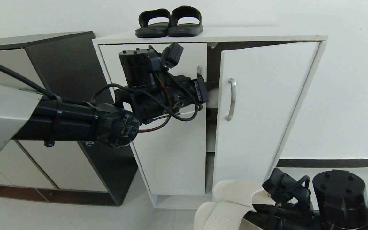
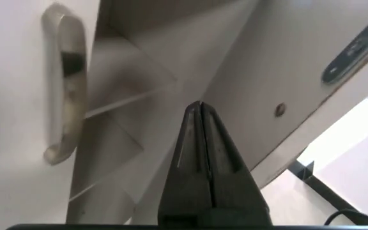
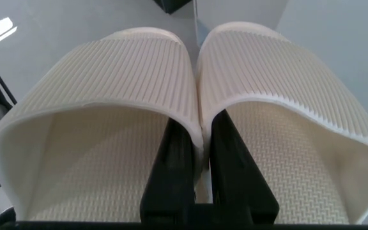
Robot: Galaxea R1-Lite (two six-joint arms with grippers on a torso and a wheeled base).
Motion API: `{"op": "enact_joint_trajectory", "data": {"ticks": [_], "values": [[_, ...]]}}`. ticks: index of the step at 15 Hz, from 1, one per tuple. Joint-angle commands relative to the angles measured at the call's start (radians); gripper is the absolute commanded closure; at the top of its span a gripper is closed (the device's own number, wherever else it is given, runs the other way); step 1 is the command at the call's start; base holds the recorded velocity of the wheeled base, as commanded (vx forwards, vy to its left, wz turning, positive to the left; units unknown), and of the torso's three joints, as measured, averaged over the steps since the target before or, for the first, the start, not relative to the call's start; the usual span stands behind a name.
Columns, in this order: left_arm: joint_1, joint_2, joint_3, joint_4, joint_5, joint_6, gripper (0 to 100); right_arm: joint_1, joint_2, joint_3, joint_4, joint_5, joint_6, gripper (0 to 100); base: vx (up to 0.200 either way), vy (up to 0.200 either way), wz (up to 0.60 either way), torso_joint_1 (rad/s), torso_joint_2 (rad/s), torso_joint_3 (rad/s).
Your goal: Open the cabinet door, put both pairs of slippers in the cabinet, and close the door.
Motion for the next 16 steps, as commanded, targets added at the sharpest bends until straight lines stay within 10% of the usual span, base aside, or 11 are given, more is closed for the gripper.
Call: {"op": "enact_joint_trajectory", "data": {"ticks": [1, 9, 13, 16], "values": [[-0.017, 0.01, -0.01, 0.0, 0.001, 0.0, 100, 0.008, 0.0, 0.002, 0.0, 0.0, 0.0, 100, -0.2, 0.0, 0.0, 0.002, 0.0, 0.002], [-0.182, -0.086, 0.097, -0.004, 0.024, 0.068, 100, 0.098, -0.033, 0.114, -0.134, 0.054, -0.023, 100, -0.2, 0.0, 0.0, 0.002, 0.0, 0.003], [-0.078, -0.158, 0.15, 0.01, 0.047, 0.075, 100, 0.026, -0.01, 0.083, -0.135, 0.049, -0.015, 100, -0.05, 0.0, 0.0, 0.001, 0.0, 0.002], [0.088, -0.445, 0.409, 0.124, 0.225, 0.217, 100, -0.064, 0.017, 0.06, -0.135, 0.052, -0.014, 100, 0.0, 0.0, 0.0, 0.0, 0.0, 0.0]]}}
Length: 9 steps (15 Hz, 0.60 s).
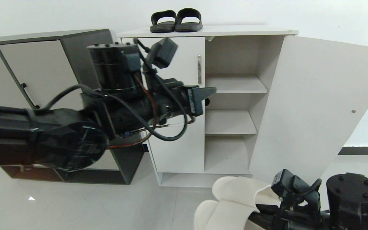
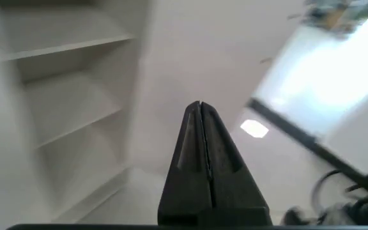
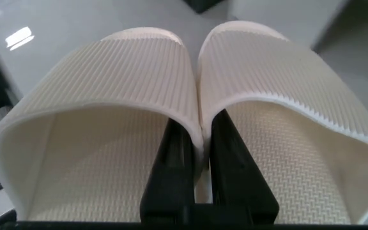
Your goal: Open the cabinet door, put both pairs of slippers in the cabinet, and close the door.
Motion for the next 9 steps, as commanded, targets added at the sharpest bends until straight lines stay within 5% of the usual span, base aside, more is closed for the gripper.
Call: {"op": "enact_joint_trajectory", "data": {"ticks": [1, 2, 4, 5, 6, 7, 9], "values": [[0.154, -0.32, 0.279, 0.073, 0.231, 0.132, 100, -0.043, 0.029, -0.015, 0.0, 0.001, 0.001, 100, 0.0, 0.0, 0.0, 0.0, 0.0, 0.0], [0.222, -0.51, 0.453, 0.073, 0.372, 0.157, 100, -0.047, 0.046, -0.035, 0.0, -0.005, 0.003, 100, 0.0, 0.0, 0.0, 0.0, 0.0, 0.0], [0.337, -0.746, 0.646, 0.082, 0.452, 0.155, 100, -0.082, 0.085, -0.058, -0.002, -0.014, 0.003, 100, 0.0, 0.0, 0.0, 0.0, 0.0, 0.0], [0.475, -0.898, 0.767, 0.112, 0.499, 0.153, 100, -0.104, 0.095, -0.058, -0.006, -0.011, 0.003, 100, 0.0, 0.0, 0.0, 0.0, 0.0, 0.0], [0.49, -0.915, 0.779, 0.116, 0.501, 0.152, 100, -0.107, 0.095, -0.058, -0.008, -0.014, 0.003, 100, 0.0, 0.0, 0.0, 0.0, 0.0, 0.0], [0.635, -1.097, 0.905, 0.182, 0.501, 0.15, 100, -0.113, 0.094, -0.058, -0.023, -0.014, 0.003, 100, 0.0, 0.0, 0.0, 0.0, 0.0, 0.0], [0.662, -1.306, 1.057, 0.282, 0.479, 0.153, 100, -0.113, 0.095, -0.053, -0.026, -0.014, 0.001, 100, 0.0, 0.0, 0.0, 0.0, 0.0, 0.0]]}}
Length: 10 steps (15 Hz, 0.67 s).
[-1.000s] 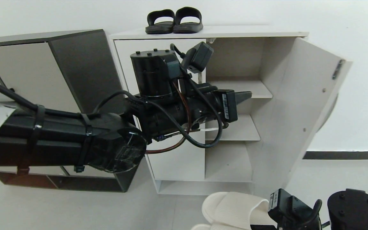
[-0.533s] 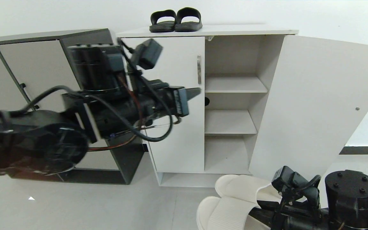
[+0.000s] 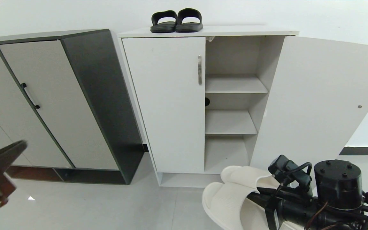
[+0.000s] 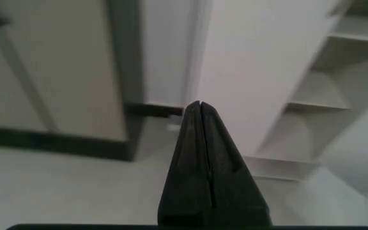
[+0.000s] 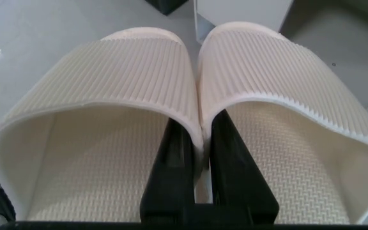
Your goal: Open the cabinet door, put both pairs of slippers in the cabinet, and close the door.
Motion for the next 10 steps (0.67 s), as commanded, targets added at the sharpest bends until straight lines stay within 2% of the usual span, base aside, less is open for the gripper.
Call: {"op": "enact_joint_trajectory", "data": {"ticks": [1, 3, 4, 5, 6, 7, 8, 9, 10], "values": [[0.154, -0.468, 0.305, 0.139, -0.039, 0.013, 100, -0.002, 0.011, 0.002, 0.001, 0.001, -0.001, 100, 0.0, 0.0, 0.0, 0.0, 0.0, 0.0], [0.153, -0.646, 0.353, 0.233, -0.211, 0.019, 100, -0.002, 0.019, 0.002, 0.001, 0.001, -0.001, 100, 0.0, 0.0, 0.0, 0.0, 0.0, 0.0], [0.153, -0.701, 0.353, 0.282, -0.232, 0.022, 100, -0.002, 0.02, 0.002, -0.001, 0.004, -0.001, 100, 0.0, 0.0, 0.0, 0.0, 0.0, 0.0], [0.131, -0.782, 0.354, 0.396, -0.24, 0.055, 100, -0.002, 0.025, 0.002, -0.001, 0.004, -0.003, 100, 0.0, 0.0, 0.0, 0.0, 0.0, 0.0], [0.108, -0.814, 0.353, 0.4, -0.248, 0.058, 100, -0.002, 0.025, 0.005, -0.002, 0.004, -0.004, 100, 0.0, 0.0, 0.0, 0.0, 0.0, 0.0], [0.11, -0.811, 0.354, 0.394, -0.255, 0.061, 100, -0.002, 0.026, 0.008, -0.002, 0.004, -0.004, 100, 0.0, 0.0, 0.0, 0.0, 0.0, 0.0], [0.11, -0.813, 0.353, 0.396, -0.275, 0.059, 100, 0.0, 0.028, 0.008, -0.002, 0.006, -0.004, 100, 0.0, 0.0, 0.0, 0.0, 0.0, 0.0], [0.11, -0.811, 0.353, 0.399, -0.32, 0.078, 100, -0.002, 0.032, 0.008, -0.004, 0.006, -0.004, 100, 0.0, 0.0, 0.0, 0.0, 0.0, 0.0], [0.11, -0.813, 0.353, 0.403, -0.245, 0.093, 100, 0.001, 0.032, 0.008, -0.008, 0.004, -0.004, 100, 0.0, 0.0, 0.0, 0.0, 0.0, 0.0]]}}
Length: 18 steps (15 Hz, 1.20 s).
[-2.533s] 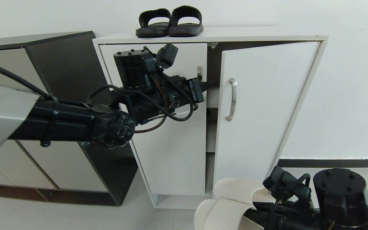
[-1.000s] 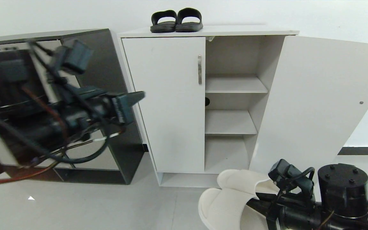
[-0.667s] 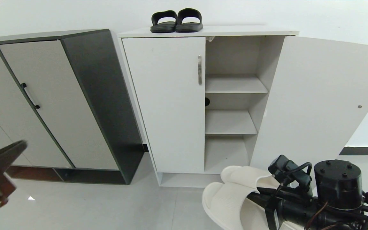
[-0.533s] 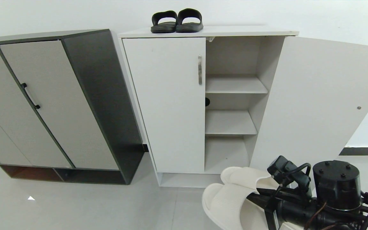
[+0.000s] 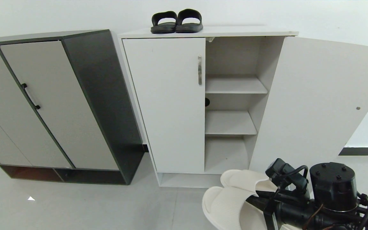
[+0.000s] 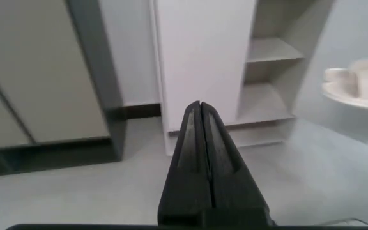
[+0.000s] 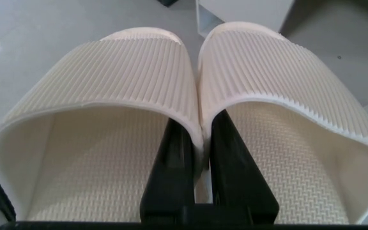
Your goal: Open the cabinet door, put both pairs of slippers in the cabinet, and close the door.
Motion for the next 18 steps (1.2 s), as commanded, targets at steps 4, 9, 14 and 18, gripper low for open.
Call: {"op": "enact_joint_trajectory", "data": {"ticks": [4, 9, 14, 18], "values": [[0.0, -0.038, 0.005, 0.048, 0.249, -0.001, 100, 0.005, 0.007, 0.002, -0.007, 0.001, 0.002, 100, 0.0, 0.0, 0.0, 0.0, 0.0, 0.0], [0.0, -0.038, 0.005, 0.046, 0.169, -0.018, 100, 0.03, 0.105, -0.129, -0.019, -0.151, 0.074, 100, 0.0, 0.0, 0.0, 0.0, 0.0, 0.0], [0.0, -0.038, 0.005, 0.046, 0.169, -0.019, 100, 0.077, 0.292, -0.337, -0.019, -0.572, 0.181, 100, 0.0, 0.0, 0.0, 0.0, 0.0, 0.0], [0.0, -0.038, 0.005, 0.046, 0.169, -0.019, 100, 0.085, 0.414, -0.494, -0.019, -0.794, 0.183, 100, 0.0, 0.0, 0.0, 0.0, 0.0, 0.0]]}}
